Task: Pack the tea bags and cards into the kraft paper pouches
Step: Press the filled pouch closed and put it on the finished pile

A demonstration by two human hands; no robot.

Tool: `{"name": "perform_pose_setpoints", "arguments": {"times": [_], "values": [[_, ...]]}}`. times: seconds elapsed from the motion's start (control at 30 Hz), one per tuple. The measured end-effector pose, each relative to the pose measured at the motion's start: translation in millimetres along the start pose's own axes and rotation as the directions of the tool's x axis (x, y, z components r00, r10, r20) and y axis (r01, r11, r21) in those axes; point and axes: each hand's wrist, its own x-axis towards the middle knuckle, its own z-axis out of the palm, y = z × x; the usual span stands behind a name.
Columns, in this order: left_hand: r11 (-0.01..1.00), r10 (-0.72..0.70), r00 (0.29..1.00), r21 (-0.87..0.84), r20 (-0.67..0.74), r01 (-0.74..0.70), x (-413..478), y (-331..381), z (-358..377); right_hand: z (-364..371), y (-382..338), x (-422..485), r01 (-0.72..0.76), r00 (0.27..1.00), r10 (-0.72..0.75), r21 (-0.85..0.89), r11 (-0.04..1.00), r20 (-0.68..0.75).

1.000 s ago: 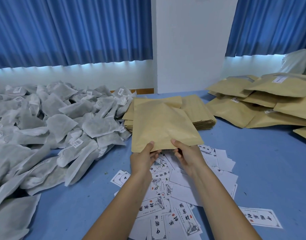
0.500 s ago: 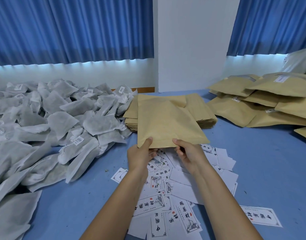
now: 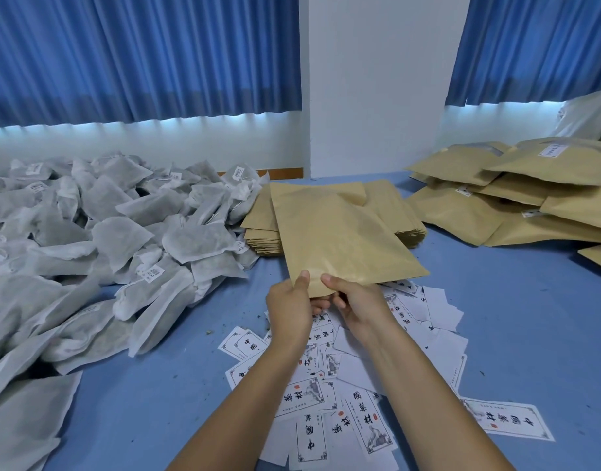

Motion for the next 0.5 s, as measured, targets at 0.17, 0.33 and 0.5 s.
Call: {"name": "perform_pose_setpoints", "arguments": {"times": [0.17, 0.33, 0.5], "values": [[0.997, 0.043, 0.999, 0.072, -0.027, -0.041, 3.0, 0.2, -1.9, -1.3, -5.9, 0.4, -0.068, 0.997, 0.066, 0.083, 0.994, 0.034], [0.998, 0.052, 0.998, 0.038, -0.041, -0.051, 3.9, 1.3, -5.1, -8.5, -13.3, 4.4, 0.023, 0.995, -0.014, 0.093, 0.995, -0.095], [0.998, 0.060, 0.998, 0.003, -0.036, -0.060, 3.0, 2.5, -5.6, -11.2, -16.3, 2.1, 0.004, 0.997, 0.008, 0.150, 0.989, -0.075]]}}
